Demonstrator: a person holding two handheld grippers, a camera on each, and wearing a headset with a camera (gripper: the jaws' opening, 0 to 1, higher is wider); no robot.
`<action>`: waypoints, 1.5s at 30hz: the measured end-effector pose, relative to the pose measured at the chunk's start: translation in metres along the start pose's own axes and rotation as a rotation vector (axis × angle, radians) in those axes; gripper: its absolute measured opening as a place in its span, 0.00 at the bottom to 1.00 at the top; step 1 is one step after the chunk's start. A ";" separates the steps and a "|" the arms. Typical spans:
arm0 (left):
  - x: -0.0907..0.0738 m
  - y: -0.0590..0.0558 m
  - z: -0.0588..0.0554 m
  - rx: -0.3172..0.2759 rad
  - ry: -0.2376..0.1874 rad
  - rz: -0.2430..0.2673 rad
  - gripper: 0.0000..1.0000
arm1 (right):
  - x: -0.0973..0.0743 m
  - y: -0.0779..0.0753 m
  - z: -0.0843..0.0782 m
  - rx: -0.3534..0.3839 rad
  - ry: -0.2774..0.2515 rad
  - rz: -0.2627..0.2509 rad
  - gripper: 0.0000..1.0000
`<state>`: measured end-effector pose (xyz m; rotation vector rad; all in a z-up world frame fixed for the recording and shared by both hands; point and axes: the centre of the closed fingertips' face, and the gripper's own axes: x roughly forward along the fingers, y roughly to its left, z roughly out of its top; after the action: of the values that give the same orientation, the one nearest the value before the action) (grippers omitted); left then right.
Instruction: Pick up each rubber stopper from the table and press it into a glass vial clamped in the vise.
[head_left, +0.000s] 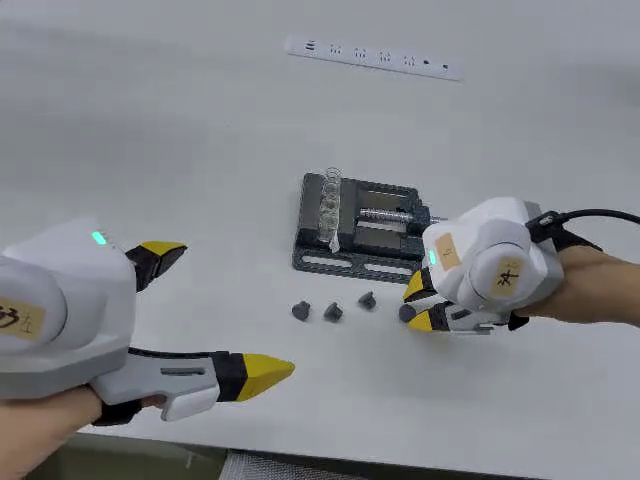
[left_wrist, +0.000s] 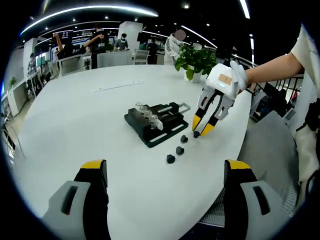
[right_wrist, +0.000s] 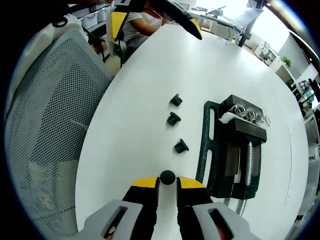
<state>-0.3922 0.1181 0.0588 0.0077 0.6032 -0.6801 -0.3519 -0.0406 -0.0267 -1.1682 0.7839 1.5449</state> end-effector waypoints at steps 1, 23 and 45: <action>0.000 0.001 0.000 -0.002 -0.002 0.000 0.97 | 0.000 0.000 0.000 -0.002 0.001 0.000 0.10; 0.000 0.009 -0.008 -0.022 -0.005 0.008 0.96 | 0.001 -0.005 0.006 -0.003 -0.006 0.001 0.09; 0.001 0.015 -0.003 -0.006 -0.014 0.006 0.96 | -0.039 -0.058 0.035 0.077 -0.096 0.031 0.08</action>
<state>-0.3847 0.1298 0.0530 -0.0006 0.5912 -0.6724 -0.3054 -0.0052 0.0254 -1.0226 0.7932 1.5707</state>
